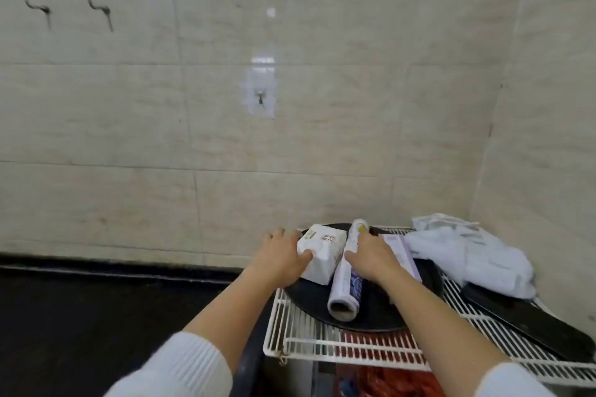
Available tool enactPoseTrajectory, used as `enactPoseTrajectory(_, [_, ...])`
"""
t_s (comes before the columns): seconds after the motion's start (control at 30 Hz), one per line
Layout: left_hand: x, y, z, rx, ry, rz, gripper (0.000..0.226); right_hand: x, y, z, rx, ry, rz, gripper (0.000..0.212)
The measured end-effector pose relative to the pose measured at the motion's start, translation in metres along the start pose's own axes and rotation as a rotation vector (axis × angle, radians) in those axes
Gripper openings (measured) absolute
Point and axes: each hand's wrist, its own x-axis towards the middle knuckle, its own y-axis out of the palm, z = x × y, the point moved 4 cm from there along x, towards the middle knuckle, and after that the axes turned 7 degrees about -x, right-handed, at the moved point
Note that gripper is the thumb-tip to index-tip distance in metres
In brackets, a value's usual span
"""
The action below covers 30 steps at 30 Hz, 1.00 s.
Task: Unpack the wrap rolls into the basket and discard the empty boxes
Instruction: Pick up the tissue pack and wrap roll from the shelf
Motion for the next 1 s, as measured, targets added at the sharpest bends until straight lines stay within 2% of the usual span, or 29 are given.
enactPoseTrajectory(0.2, [0.042,0.044,0.003,-0.058,-0.053,0.148,0.060,0.023,0.034,-0.011,0.033,0.152,0.131,0.041])
enactPoseTrajectory(0.33, [0.059,0.060,0.009,-0.216,-0.121,0.179,0.084,0.033,0.048,-0.015,0.203,0.240,0.138,0.059])
enactPoseTrajectory(0.4, [0.062,0.064,0.012,-0.283,-0.128,0.180,0.096,0.035,0.056,-0.017,0.310,0.295,0.151,0.058])
enactPoseTrajectory(0.47, [0.065,0.065,0.013,-0.351,-0.114,0.130,0.096,0.036,0.063,-0.023,0.479,0.362,0.160,0.053])
enactPoseTrajectory(0.57, [0.069,0.062,0.018,-0.483,-0.109,0.028,0.081,0.037,0.065,-0.026,0.728,0.431,0.159,0.046])
enactPoseTrajectory(0.7, [0.068,0.041,0.047,-1.001,-0.253,-0.031,0.058,0.039,0.051,-0.008,1.082,0.435,0.166,0.053])
enactPoseTrajectory(0.77, [0.062,0.019,0.069,-1.117,-0.255,-0.088,0.054,0.039,0.040,0.019,1.147,0.368,0.210,0.055])
enactPoseTrajectory(0.87, [0.046,-0.022,0.111,-1.180,-0.212,-0.213,0.053,0.037,0.036,0.082,1.153,0.216,0.274,0.043])
enactPoseTrajectory(1.0, [0.013,-0.066,0.193,-1.101,-0.223,-0.411,0.060,0.027,0.068,0.179,1.141,0.127,0.354,0.024])
